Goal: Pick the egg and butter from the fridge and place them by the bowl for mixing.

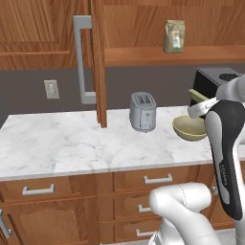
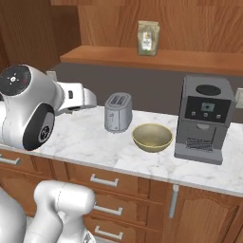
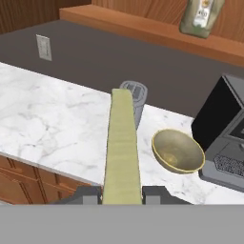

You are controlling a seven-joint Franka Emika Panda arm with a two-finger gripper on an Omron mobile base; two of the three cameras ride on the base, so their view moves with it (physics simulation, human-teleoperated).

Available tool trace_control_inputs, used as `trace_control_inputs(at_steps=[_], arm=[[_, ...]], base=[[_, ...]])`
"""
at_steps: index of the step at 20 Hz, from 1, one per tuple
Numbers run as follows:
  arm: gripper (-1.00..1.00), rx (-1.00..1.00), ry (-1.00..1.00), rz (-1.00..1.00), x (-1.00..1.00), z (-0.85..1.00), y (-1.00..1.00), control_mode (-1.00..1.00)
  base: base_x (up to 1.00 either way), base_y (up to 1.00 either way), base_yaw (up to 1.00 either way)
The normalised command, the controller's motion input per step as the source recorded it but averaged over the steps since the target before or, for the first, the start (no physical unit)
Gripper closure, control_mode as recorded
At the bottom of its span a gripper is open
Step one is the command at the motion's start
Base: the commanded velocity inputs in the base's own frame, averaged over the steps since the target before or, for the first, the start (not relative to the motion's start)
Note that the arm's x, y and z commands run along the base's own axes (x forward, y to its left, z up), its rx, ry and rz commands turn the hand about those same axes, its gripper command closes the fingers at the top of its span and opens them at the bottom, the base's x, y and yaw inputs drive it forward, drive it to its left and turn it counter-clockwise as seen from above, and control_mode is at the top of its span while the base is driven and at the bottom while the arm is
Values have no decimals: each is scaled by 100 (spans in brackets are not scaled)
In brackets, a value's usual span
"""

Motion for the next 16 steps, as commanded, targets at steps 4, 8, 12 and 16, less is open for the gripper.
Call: trace_control_inputs(at_steps=[4,8,12,16], arm=[[100,0,0,0,0,0,0,100],[100,-4,12,0,4,-14,0,-100],[100,-16,42,0,15,-43,4,-100],[100,-13,45,0,0,-67,3,-100]], base=[[46,1,0],[8,0,0],[0,0,0],[0,0,0]])
